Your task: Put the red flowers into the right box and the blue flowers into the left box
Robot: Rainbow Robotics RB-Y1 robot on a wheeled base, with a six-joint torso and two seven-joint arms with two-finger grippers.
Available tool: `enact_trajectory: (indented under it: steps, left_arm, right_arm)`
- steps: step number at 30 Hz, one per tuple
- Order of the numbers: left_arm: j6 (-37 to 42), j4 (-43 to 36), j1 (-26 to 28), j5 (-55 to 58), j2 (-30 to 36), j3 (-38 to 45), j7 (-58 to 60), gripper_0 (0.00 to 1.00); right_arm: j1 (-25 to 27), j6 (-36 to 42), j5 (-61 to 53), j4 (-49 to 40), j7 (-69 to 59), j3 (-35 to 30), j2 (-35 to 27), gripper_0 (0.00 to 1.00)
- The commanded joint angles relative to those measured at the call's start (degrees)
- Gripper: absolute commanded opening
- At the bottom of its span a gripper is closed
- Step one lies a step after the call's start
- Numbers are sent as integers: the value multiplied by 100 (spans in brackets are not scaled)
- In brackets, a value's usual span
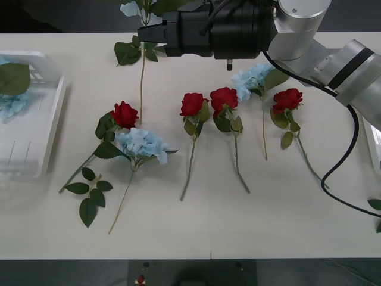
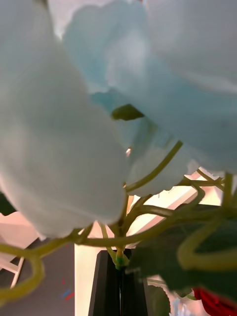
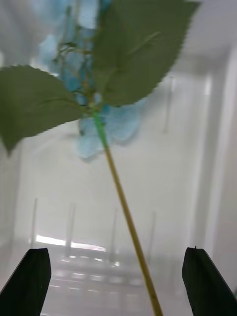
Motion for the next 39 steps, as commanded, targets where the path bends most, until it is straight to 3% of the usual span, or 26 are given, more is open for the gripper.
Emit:
enact_trajectory:
  steps: [1,4,7,17,22,29,39]
  left_arm:
    - [408,-1065,-123,675,-7,138,-392,76]
    - [373,-1514,53,1519,-51,138,-392,84]
    - [30,-1575,299,2740,-324,23,-647,100]
    - [-954,-1575,826,4278,-1431,-750,-3899,100]
    - [-1534,-1584,739,4753,-2055,-996,-5129,100]
    - [-1763,-1584,361,5052,-2644,-996,-5806,100]
    - [-2176,-1584,-149,4744,-3198,-1005,-5797,97]
  right_arm:
    - [-156,-65,-19,-150,-189,-70,-7,0]
    - [-156,-82,-28,-150,-215,-61,-7,0]
    - [-156,-135,-45,-176,-242,-61,-7,0]
    - [-156,-205,-186,-211,-286,-61,-7,0]
    - [-156,-214,-186,-246,-303,-61,-16,0]
    - [-156,-214,-186,-255,-312,-52,-25,0]
    - [-156,-214,-204,-264,-330,-52,-25,0]
